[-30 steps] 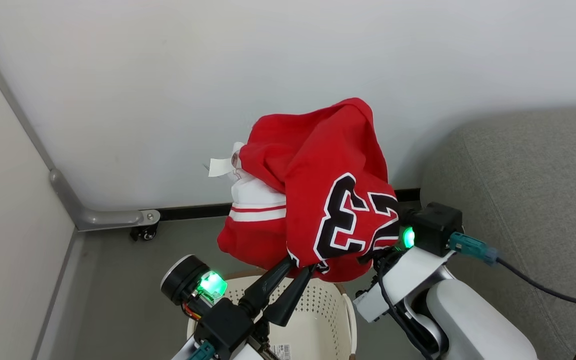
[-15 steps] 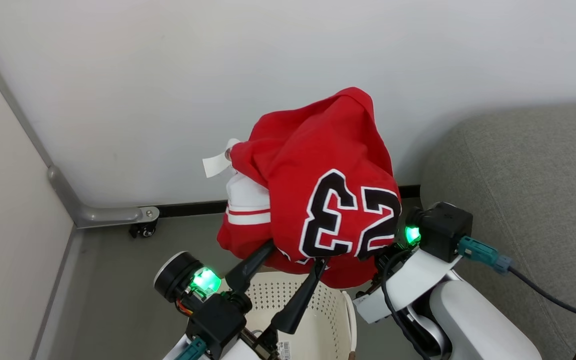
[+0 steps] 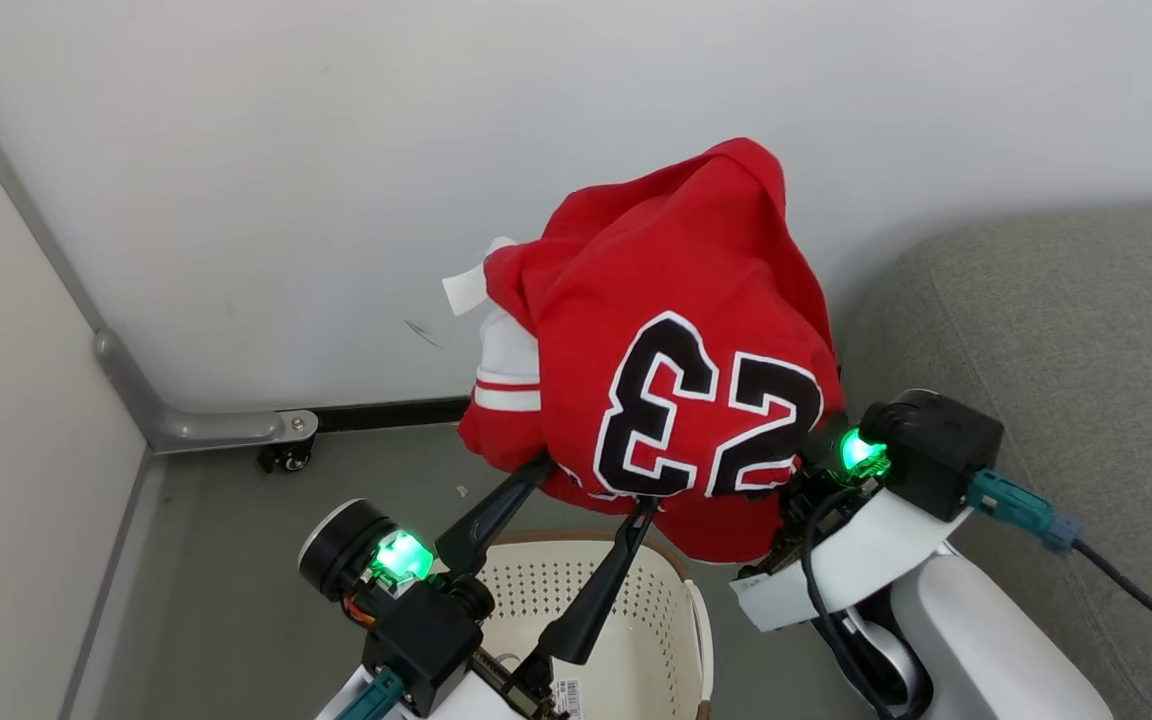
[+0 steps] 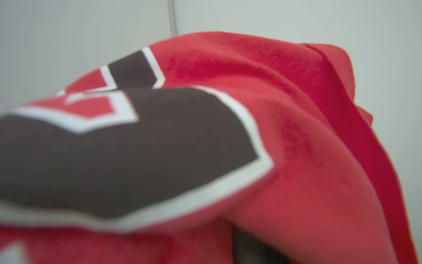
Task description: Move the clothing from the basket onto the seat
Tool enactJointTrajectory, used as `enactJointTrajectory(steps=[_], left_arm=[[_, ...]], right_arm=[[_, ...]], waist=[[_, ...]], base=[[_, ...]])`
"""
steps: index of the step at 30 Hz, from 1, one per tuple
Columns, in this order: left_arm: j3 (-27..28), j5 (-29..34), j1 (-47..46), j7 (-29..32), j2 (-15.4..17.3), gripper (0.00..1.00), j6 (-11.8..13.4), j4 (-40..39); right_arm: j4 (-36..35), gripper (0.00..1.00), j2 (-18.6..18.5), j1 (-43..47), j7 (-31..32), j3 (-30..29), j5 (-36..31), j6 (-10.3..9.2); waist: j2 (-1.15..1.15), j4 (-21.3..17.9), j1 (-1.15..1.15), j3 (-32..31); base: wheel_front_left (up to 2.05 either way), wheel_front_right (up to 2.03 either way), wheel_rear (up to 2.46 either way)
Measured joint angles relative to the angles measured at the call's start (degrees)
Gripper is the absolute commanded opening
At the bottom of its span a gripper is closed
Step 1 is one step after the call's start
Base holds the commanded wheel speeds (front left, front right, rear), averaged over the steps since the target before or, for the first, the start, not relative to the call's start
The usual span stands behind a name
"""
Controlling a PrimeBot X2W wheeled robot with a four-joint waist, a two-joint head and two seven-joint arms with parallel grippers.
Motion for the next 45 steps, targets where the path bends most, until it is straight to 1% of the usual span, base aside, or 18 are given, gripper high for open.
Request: enactJointTrajectory(steps=[15, 21, 31, 38, 45], left_arm=[[1.19, 0.12, 0.01, 0.00, -0.04, 1.00, 0.00, 0.88], [1.42, 0.64, 0.05, 0.00, -0.01, 1.00, 0.00, 1.67], [1.35, 1.65, 0.75, 0.00, 1.59, 1.00, 0.00, 4.64], [1.23, 2.16, 3.32, 0.00, 2.98, 1.00, 0.00, 7.47], [-0.47, 3.63, 4.94, 0.00, 3.57, 1.00, 0.00, 8.79]], right_arm=[[-2.00, 0.00, 0.08, 2.12, 0.00, -3.85, -0.04, 0.00], [-2.67, 0.00, 0.09, 2.12, 0.00, -4.42, -0.65, 0.00], [-3.67, 0.00, 0.10, 2.11, 0.00, -6.08, -2.12, 0.00], [-4.82, 0.00, 0.11, 2.11, -0.01, -7.34, -2.63, 0.00], [-5.75, 0.00, 0.14, 2.17, -0.02, -8.89, -2.94, 0.00]], waist=[[0.00, -0.01, 0.00, 0.14], [0.00, -0.04, 0.00, 0.19], [0.00, -0.16, 0.00, 0.21], [0.00, -0.23, 0.00, 0.01], [0.00, -0.26, 0.00, -0.20]], base=[[0.00, 0.00, 0.00], [0.00, 0.00, 0.00], [0.00, 0.00, 0.00], [0.00, 0.00, 0.00], [0.00, 0.00, 0.00]])
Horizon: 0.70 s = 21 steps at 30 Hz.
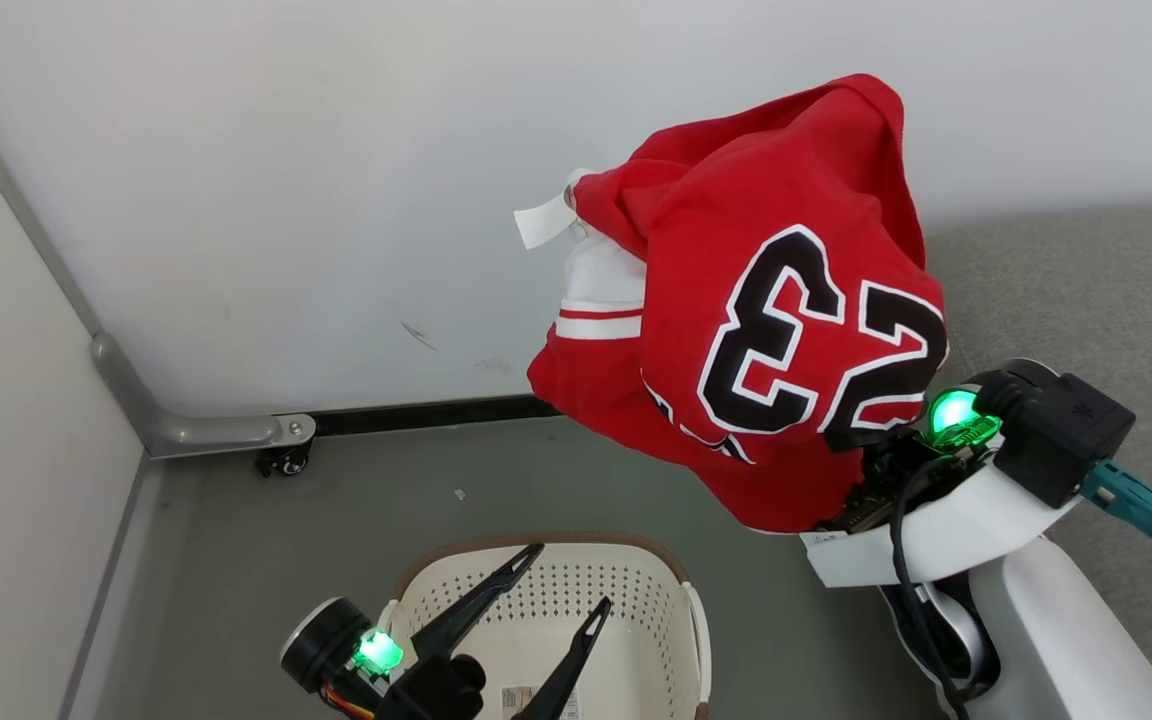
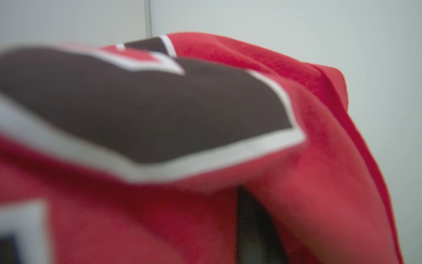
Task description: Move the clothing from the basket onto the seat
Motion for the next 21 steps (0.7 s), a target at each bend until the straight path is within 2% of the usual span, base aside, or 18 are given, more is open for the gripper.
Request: enactJointTrajectory(steps=[21], left_arm=[[-5.89, 1.56, 3.52, 0.01, 2.58, 1.00, -0.01, 3.13]], right_arm=[[-1.59, 0.00, 0.16, 3.20, -0.08, -4.53, -0.60, 0.00]], waist=[[0.00, -0.59, 0.00, -0.06]], base=[[0.00, 0.00, 0.00]])
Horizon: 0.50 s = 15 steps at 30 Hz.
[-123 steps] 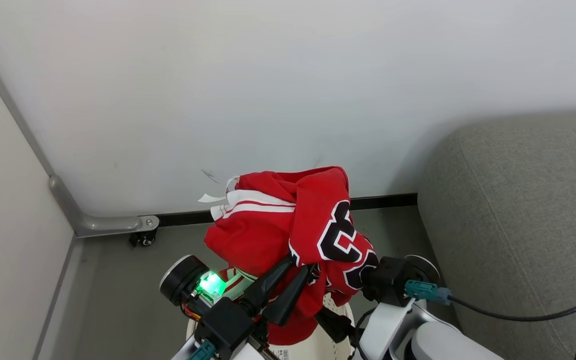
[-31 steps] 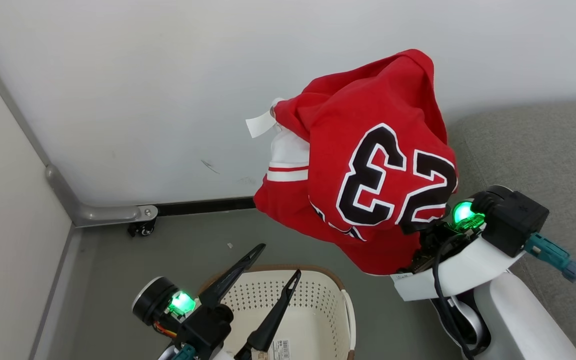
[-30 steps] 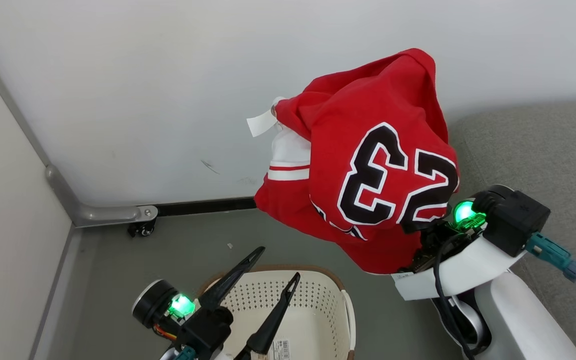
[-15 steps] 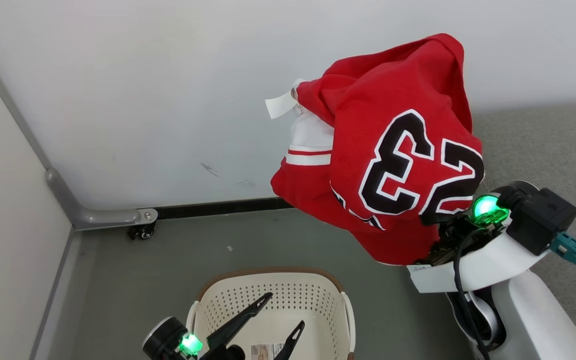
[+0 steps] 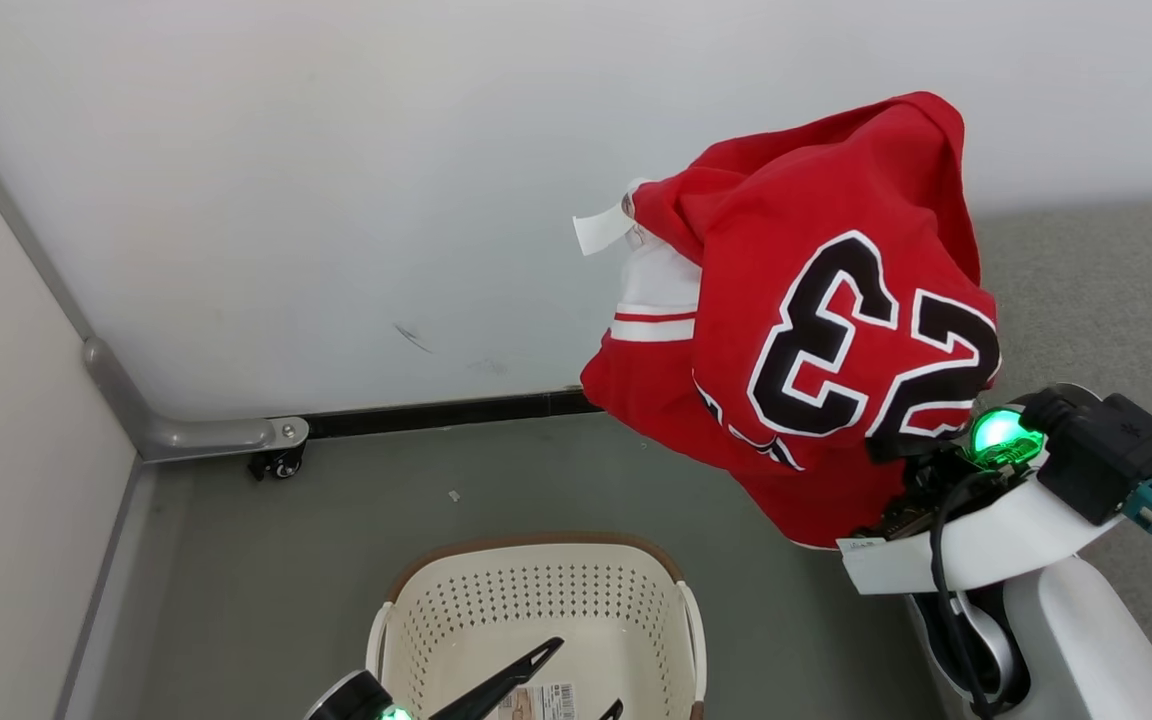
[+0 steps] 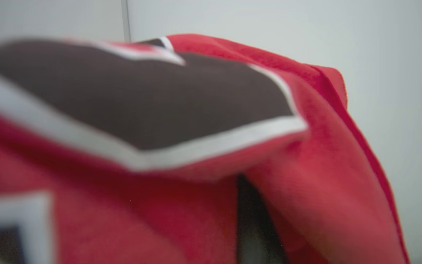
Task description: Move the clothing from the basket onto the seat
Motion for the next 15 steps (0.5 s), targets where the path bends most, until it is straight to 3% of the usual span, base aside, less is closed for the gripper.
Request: enactJointTrajectory(steps=[15], left_arm=[[-1.52, 1.02, 0.10, 0.00, 1.22, 1.00, -0.05, 0.81]], right_arm=[[-0.93, 0.00, 0.02, 0.03, 0.00, -1.46, -0.49, 0.00]], waist=[[0.00, -0.63, 0.00, 0.50]], base=[[0.00, 0.00, 0.00]])
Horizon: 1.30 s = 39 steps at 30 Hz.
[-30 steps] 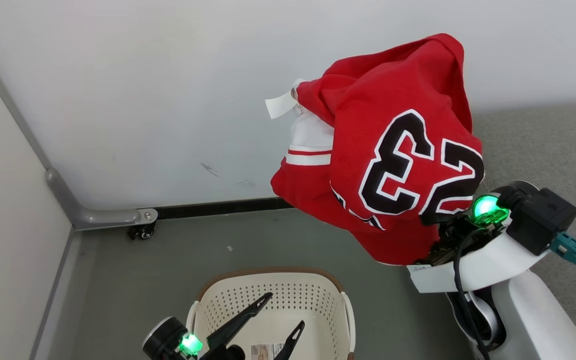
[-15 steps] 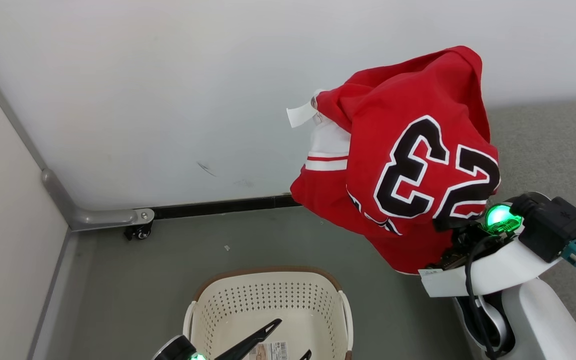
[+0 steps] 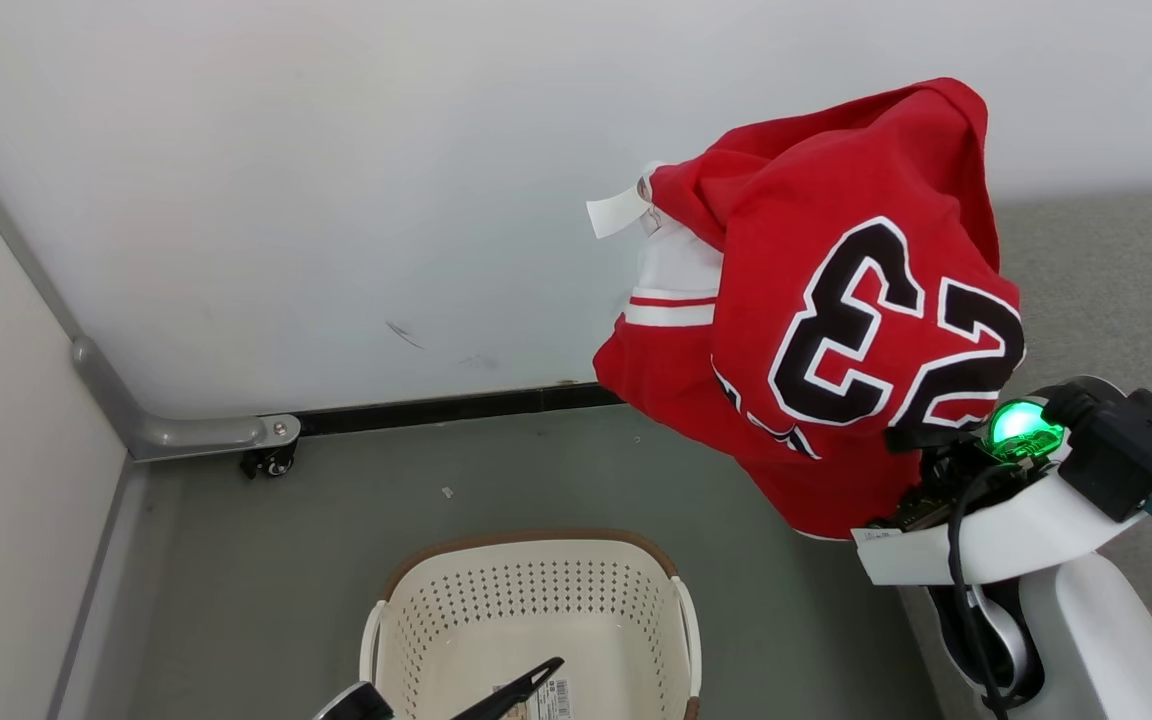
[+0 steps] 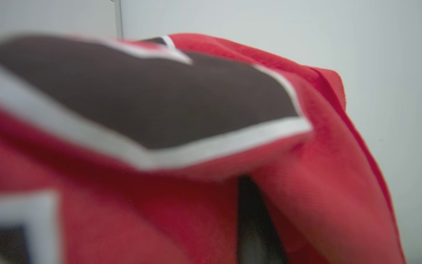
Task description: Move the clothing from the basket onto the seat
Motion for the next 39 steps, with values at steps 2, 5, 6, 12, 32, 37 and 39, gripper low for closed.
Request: enactJointTrajectory(steps=[2, 5, 6, 12, 32, 37, 39], left_arm=[[0.03, -0.04, 0.07, 0.00, -0.15, 1.00, 0.00, 0.01], [0.38, -0.18, 0.24, 0.00, -0.53, 1.00, 0.00, 0.02], [0.53, -0.19, 0.32, 0.00, -0.64, 1.00, 0.00, 0.02], [1.01, -0.36, 0.46, 0.00, -1.07, 1.00, 0.00, 0.01], [-0.44, -1.79, -0.09, 0.00, -1.25, 1.00, 0.00, 0.79], [-1.67, -2.13, -1.32, 0.00, -1.08, 1.00, 0.00, 0.91], [-1.77, -2.19, -1.63, 0.00, -1.08, 1.00, 0.00, 0.97]], right_arm=[[-0.10, 0.00, 0.00, 0.00, 0.00, -0.20, -0.01, 0.00], [-0.18, 0.00, 0.00, 0.00, 0.00, -0.26, -0.01, 0.00], [-0.21, 0.00, 0.00, 0.01, 0.00, -0.30, -0.01, 0.00], [-0.26, 0.00, 0.01, 0.10, 0.00, -0.56, -0.03, 0.00], [-1.97, 0.00, 0.38, 4.87, -0.05, -8.40, -1.87, 0.00], [-2.77, 0.00, 0.58, 5.95, -0.05, -9.75, -2.20, 0.00], [-2.96, 0.00, 0.69, 6.54, -0.05, -10.28, -2.34, 0.00]], waist=[[0.00, -0.10, 0.00, 0.07], [0.00, -0.21, 0.00, 0.19], [0.00, -0.23, 0.00, 0.23], [0.00, -0.40, 0.00, 0.46], [0.00, -3.20, 0.00, 1.11], [0.00, -4.63, 0.00, 1.36], [0.00, -5.28, 0.00, 1.47]], base=[[0.00, 0.00, 0.00], [0.00, 0.00, 0.00], [0.00, 0.00, 0.00], [0.00, 0.00, 0.00], [0.00, 0.00, 0.00], [0.00, 0.00, 0.00], [0.00, 0.00, 0.00]])
